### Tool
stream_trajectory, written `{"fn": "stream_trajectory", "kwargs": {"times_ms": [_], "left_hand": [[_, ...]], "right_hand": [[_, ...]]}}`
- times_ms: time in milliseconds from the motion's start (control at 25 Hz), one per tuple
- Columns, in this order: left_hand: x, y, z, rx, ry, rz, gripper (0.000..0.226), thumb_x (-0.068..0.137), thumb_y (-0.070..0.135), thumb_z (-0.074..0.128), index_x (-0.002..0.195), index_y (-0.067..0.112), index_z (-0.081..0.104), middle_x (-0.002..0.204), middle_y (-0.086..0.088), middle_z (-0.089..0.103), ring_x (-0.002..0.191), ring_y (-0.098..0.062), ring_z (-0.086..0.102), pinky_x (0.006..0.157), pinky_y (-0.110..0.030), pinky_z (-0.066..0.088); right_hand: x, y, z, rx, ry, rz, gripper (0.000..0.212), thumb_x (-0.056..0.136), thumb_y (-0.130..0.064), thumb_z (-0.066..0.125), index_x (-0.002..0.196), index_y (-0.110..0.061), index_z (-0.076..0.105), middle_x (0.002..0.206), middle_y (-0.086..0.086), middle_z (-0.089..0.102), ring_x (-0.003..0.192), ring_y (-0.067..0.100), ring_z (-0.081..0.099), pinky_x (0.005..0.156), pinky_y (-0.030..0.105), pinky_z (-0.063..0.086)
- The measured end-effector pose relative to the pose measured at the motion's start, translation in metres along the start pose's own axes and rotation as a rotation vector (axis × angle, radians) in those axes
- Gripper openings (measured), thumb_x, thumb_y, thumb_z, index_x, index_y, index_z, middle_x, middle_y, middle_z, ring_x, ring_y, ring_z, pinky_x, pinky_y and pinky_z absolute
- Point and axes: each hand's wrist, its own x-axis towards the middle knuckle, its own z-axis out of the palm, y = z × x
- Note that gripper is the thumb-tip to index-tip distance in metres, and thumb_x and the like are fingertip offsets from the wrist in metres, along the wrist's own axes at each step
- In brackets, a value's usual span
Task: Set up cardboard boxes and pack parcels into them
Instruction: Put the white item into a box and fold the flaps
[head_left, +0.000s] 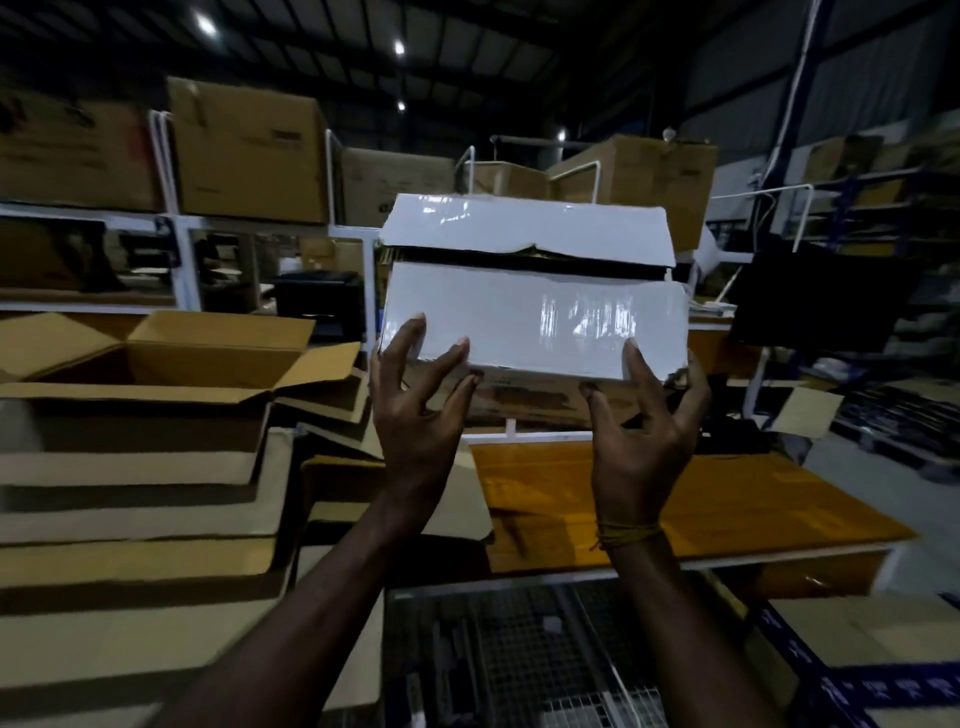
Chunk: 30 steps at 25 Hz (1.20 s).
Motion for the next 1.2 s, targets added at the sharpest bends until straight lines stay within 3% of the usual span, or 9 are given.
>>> {"fn": "stream_trajectory", "kwargs": {"times_ms": [400, 520, 600, 760, 920, 1120, 1200], "left_hand": [[0.053, -0.003, -0.153, 0.103, 0.051, 0.098, 0.037, 0.088, 0.012, 0.074, 0.124, 0.01, 0.068, 0.149, -0.018, 0.043, 0.142, -0.028, 0.04, 0.108, -0.068, 0.033], [0.067, -0.017, -0.196, 0.166, 0.076, 0.124, 0.037, 0.086, 0.006, 0.076, 0.122, 0.006, 0.069, 0.147, -0.02, 0.044, 0.142, -0.027, 0.04, 0.108, -0.064, 0.037], [0.075, -0.03, -0.227, 0.192, 0.084, 0.138, 0.036, 0.087, 0.005, 0.076, 0.122, 0.005, 0.069, 0.146, -0.022, 0.044, 0.141, -0.03, 0.041, 0.107, -0.061, 0.039], [0.089, -0.069, -0.281, 0.242, 0.096, 0.159, 0.034, 0.088, 0.007, 0.076, 0.122, 0.005, 0.069, 0.145, -0.022, 0.045, 0.139, -0.034, 0.043, 0.106, -0.06, 0.041], [0.1, -0.122, -0.329, 0.307, 0.09, 0.166, 0.035, 0.088, 0.008, 0.076, 0.122, 0.008, 0.069, 0.148, -0.017, 0.044, 0.141, -0.031, 0.042, 0.105, -0.067, 0.037], [0.108, -0.185, -0.37, 0.322, 0.083, 0.128, 0.037, 0.085, 0.008, 0.077, 0.122, 0.009, 0.07, 0.148, -0.016, 0.044, 0.142, -0.026, 0.04, 0.107, -0.067, 0.036], [0.111, -0.208, -0.381, 0.318, 0.071, 0.098, 0.036, 0.086, 0.011, 0.076, 0.122, 0.009, 0.07, 0.149, -0.014, 0.043, 0.143, -0.021, 0.039, 0.107, -0.065, 0.036]], "right_hand": [[-0.037, -0.132, 0.056, 0.15, -0.019, -0.038, 0.054, 0.079, -0.004, 0.079, 0.129, -0.018, 0.065, 0.15, 0.021, 0.036, 0.144, 0.028, 0.031, 0.114, 0.014, 0.027], [-0.053, -0.163, 0.086, 0.207, -0.016, -0.05, 0.055, 0.078, -0.003, 0.08, 0.129, -0.02, 0.065, 0.149, 0.019, 0.036, 0.144, 0.028, 0.032, 0.115, 0.025, 0.035], [-0.068, -0.182, 0.11, 0.233, -0.024, -0.058, 0.057, 0.077, -0.001, 0.08, 0.128, -0.021, 0.064, 0.147, 0.021, 0.037, 0.143, 0.031, 0.035, 0.114, 0.022, 0.034], [-0.099, -0.215, 0.163, 0.257, -0.052, -0.049, 0.056, 0.078, 0.002, 0.077, 0.129, -0.017, 0.066, 0.146, 0.022, 0.038, 0.143, 0.033, 0.034, 0.113, 0.026, 0.039], [-0.132, -0.24, 0.218, 0.25, -0.078, -0.026, 0.057, 0.077, 0.004, 0.076, 0.129, -0.015, 0.065, 0.148, 0.023, 0.037, 0.143, 0.034, 0.032, 0.114, 0.014, 0.03], [-0.167, -0.258, 0.282, 0.221, -0.091, -0.011, 0.06, 0.074, 0.004, 0.079, 0.129, -0.018, 0.066, 0.149, 0.019, 0.037, 0.143, 0.021, 0.03, 0.112, 0.017, 0.036], [-0.177, -0.263, 0.303, 0.197, -0.112, 0.016, 0.061, 0.075, 0.002, 0.079, 0.13, -0.021, 0.066, 0.15, 0.015, 0.036, 0.144, 0.021, 0.029, 0.112, 0.029, 0.04]]}}
